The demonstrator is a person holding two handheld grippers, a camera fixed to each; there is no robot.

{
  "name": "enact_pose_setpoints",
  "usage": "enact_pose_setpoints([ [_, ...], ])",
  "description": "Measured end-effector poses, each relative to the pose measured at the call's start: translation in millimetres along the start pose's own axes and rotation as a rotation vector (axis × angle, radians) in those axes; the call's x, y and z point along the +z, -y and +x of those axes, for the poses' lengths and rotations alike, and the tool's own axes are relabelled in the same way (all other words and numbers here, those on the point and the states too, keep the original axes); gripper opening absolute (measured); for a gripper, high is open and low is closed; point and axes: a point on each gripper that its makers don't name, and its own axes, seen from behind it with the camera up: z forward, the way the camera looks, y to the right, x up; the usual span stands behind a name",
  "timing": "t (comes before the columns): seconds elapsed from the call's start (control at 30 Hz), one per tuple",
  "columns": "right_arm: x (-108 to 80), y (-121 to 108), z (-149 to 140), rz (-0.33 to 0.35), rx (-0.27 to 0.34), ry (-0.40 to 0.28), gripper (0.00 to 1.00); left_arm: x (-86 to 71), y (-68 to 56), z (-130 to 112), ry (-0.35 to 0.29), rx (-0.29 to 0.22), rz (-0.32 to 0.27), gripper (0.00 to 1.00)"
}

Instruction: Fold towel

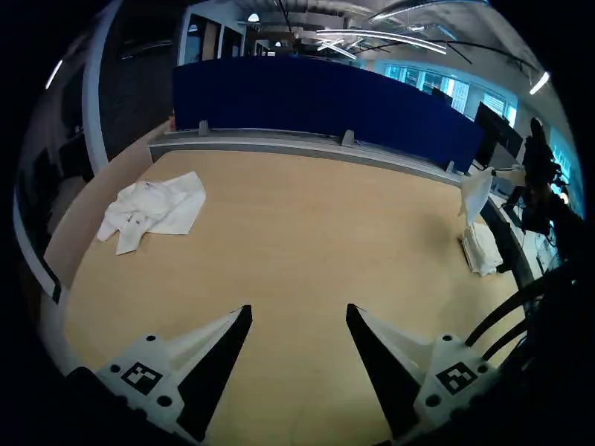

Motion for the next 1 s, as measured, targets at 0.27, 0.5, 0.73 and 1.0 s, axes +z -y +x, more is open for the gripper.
enact_pose_setpoints([
  [0.27, 5.3, -36, -7, -0.026, 0.013, 0.015, 0.05, 4.2, -8.3, 2, 0.008, 0.0, 0.007, 0.94],
  [0.5, 8.7, -51, -17, -0.032, 0.04, 0.022, 0.04, 9.8, -16.3, 6, 0.012, 0.005, 0.007, 0.94],
  [0.73, -5.2, -52, -34, -0.032, 0.048, 0.037, 0.05, 16.5, -27.4, 9, 0.018, 0.02, -0.005, 0.94],
  [1.0, -31.9, -48, -69, -0.031, 0.067, 0.08, 0.04, 20.5, -37.3, 13, 0.02, 0.037, -0.026, 0.94],
])
